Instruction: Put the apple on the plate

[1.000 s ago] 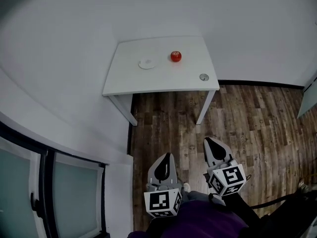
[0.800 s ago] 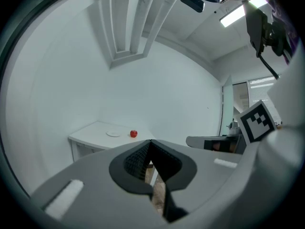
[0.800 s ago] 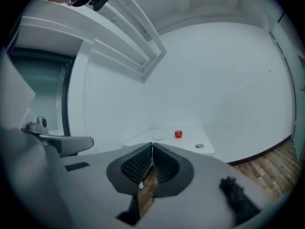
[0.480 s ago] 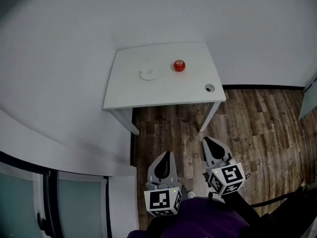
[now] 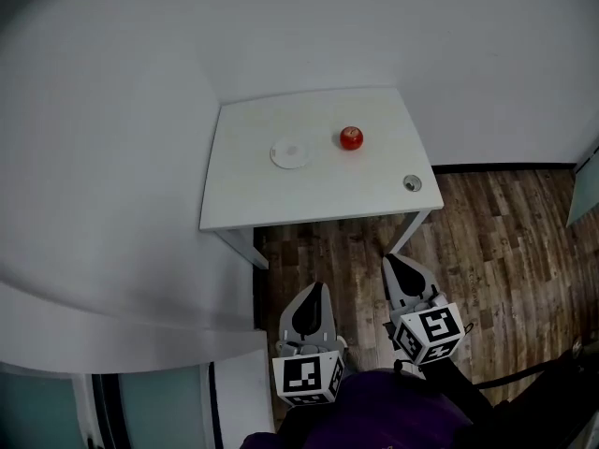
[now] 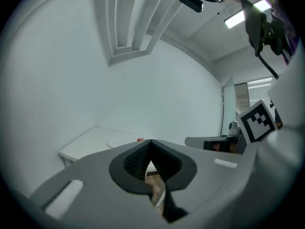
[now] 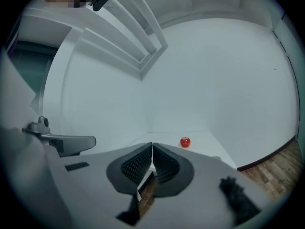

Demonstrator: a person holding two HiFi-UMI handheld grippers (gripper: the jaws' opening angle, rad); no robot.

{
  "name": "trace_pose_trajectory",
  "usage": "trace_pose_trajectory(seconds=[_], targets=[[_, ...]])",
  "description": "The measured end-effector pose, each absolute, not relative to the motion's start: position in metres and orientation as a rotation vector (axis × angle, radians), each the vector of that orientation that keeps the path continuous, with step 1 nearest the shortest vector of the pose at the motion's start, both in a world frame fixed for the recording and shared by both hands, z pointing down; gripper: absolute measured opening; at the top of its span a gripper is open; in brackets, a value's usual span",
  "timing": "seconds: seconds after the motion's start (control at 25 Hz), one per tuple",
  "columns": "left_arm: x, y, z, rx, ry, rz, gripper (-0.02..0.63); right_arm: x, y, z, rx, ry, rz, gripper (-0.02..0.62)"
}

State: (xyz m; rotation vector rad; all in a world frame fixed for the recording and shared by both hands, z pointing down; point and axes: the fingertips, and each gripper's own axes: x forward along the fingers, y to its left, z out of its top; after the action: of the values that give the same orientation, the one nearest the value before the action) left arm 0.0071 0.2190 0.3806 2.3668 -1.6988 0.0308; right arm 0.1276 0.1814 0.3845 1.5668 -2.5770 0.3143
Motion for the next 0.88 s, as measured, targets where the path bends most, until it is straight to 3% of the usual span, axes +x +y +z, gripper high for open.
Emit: trace_pose_trajectory(seconds=[0.88], targets=[[-0.015, 0.14, 0.4, 2.335, -1.64, 0.001, 0.006, 0.109, 0.101, 0.4, 1.589, -2.53, 0.334, 0.012]])
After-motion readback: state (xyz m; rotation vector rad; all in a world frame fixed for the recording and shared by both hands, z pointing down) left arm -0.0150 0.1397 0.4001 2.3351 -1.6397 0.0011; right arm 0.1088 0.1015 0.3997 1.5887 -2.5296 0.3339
